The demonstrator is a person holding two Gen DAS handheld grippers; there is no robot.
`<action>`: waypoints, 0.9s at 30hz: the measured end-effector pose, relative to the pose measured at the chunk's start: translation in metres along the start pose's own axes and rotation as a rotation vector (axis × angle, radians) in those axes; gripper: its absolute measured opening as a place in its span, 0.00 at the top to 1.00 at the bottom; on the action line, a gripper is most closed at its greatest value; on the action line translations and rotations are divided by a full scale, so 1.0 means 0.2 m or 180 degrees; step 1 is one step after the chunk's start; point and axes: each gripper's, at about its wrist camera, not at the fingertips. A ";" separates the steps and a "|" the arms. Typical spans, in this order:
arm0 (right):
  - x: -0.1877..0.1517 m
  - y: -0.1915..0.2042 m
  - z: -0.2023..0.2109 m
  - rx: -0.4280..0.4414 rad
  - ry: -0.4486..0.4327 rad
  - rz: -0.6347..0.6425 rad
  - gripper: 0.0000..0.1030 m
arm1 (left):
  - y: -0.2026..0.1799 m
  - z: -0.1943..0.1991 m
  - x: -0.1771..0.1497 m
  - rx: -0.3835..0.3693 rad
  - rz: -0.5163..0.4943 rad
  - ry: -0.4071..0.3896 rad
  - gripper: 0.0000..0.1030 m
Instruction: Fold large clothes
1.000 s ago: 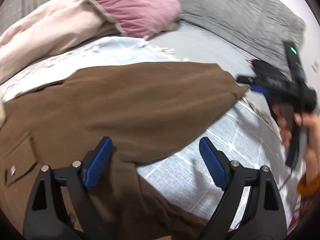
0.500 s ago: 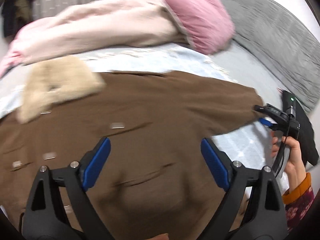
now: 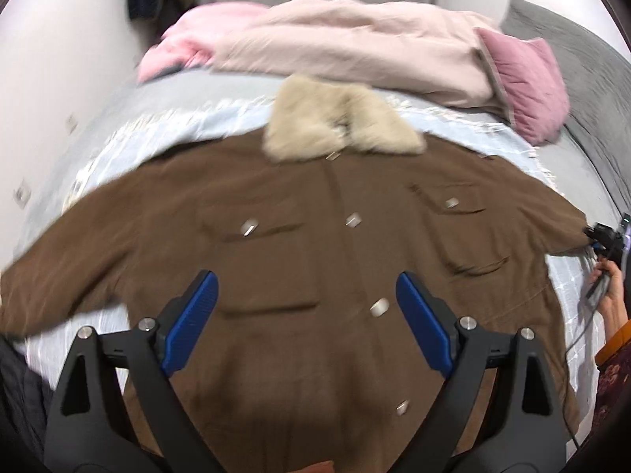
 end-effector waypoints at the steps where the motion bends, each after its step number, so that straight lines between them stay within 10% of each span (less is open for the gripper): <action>1: 0.01 0.00 0.03 0.0047 -0.0038 -0.0006 0.90 | 0.04 -0.02 -0.02 -0.0006 0.0069 0.0036 0.11; 13: -0.03 0.67 0.68 0.0697 -0.0689 0.1293 0.94 | 0.17 0.07 -0.11 -0.0352 0.0553 0.0029 0.11; 27: -0.97 1.71 1.06 0.1455 -0.0424 0.2932 0.93 | 0.33 0.01 -0.27 -0.0795 0.0748 -0.0461 0.11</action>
Point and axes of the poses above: each gripper's, at about its wrist camera, not at the fingertips, and z roughly against the way its jaws point, y to its left, x to its top, and after that the axes turned 1 degree about y, right-handed
